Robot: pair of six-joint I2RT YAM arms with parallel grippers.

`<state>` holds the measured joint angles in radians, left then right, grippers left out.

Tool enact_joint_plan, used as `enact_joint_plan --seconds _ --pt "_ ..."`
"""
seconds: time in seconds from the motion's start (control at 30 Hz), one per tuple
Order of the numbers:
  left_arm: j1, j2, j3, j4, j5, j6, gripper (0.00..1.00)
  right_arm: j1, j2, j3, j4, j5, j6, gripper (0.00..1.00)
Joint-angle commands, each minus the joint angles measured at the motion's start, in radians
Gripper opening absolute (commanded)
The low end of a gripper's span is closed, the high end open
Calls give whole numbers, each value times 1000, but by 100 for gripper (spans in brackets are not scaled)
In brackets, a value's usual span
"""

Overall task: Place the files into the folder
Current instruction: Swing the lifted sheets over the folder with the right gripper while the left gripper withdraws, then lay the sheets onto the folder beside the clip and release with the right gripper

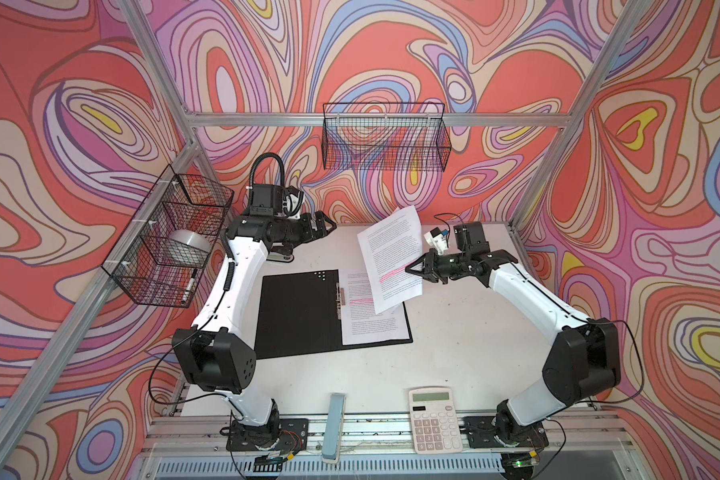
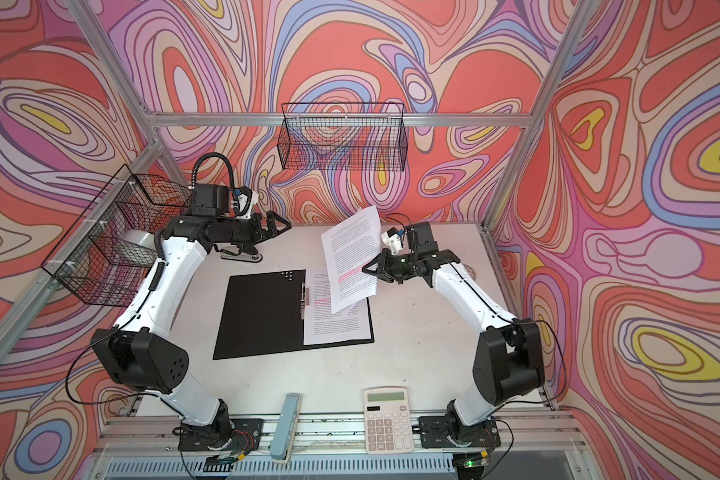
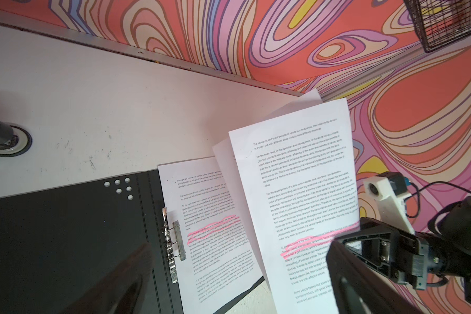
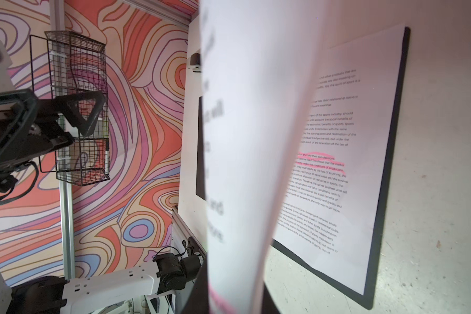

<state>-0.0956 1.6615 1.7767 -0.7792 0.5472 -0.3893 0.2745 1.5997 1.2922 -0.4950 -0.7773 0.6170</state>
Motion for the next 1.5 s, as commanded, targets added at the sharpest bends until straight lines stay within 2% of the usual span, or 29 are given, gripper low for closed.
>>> enact_joint_plan --seconds 0.0,0.37,0.63,0.9,1.1,1.47 --pt "5 -32 -13 25 16 -12 100 12 38 -46 91 13 51 17" --pt "5 -19 -33 36 36 -25 100 67 139 -89 85 113 69 18" --pt "5 6 -23 25 53 -36 100 79 149 -86 -88 279 19 21" --pt "5 11 -27 26 60 -43 100 114 197 -76 -147 316 7 29" --pt "5 9 -29 26 61 -45 100 139 227 -37 -233 392 -13 38" --pt "4 3 -38 32 54 -44 100 150 232 -21 -237 407 -8 48"
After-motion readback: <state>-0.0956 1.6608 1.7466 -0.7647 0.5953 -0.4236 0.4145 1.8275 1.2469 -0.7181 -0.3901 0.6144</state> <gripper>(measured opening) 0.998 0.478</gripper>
